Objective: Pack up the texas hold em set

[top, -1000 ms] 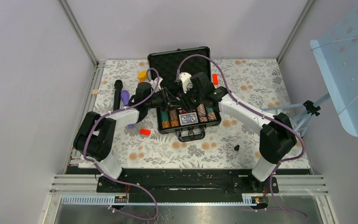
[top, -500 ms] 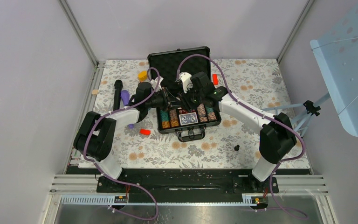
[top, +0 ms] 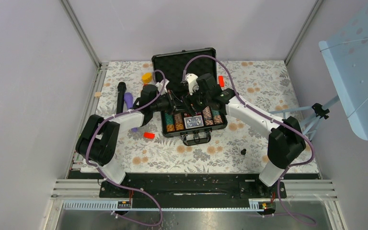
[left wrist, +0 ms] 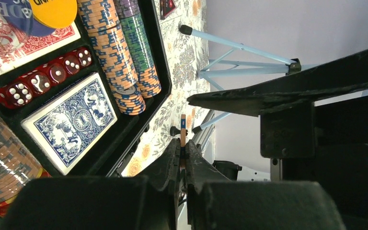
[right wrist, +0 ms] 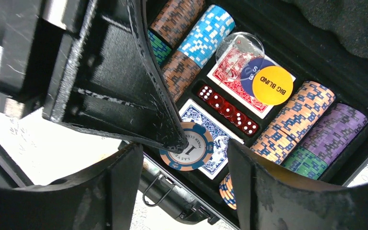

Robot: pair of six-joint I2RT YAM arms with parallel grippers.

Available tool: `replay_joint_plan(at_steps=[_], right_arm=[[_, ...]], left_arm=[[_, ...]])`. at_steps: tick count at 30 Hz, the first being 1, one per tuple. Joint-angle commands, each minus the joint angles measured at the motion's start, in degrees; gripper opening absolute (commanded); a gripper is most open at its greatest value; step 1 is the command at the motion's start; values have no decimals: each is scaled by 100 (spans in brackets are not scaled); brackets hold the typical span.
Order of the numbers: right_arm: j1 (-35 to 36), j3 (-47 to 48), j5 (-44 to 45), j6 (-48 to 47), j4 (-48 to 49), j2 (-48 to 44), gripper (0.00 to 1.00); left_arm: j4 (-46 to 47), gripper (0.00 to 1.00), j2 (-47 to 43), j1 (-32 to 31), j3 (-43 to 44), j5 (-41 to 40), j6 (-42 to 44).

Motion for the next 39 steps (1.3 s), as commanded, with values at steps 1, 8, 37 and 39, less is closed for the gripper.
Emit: replay_joint_plan(at_steps=[1, 8, 37, 39], right_arm=[[-37, 41, -136, 289, 256, -640, 74], [-363, -1116, -381, 1800, 1358, -1674, 82], [-1629, -3665, -3697, 6906, 7949, -1539, 53], [-1624, -3664, -3743, 6928, 7911, -1506, 52]], left_arm=[[147, 0, -413, -55, 151, 35, 212], [1050, 0, -849, -52, -262, 205, 27], [3310, 0, -1255, -158, -978, 391, -1087], [3313, 0, -1245, -158, -958, 369, -1097]])
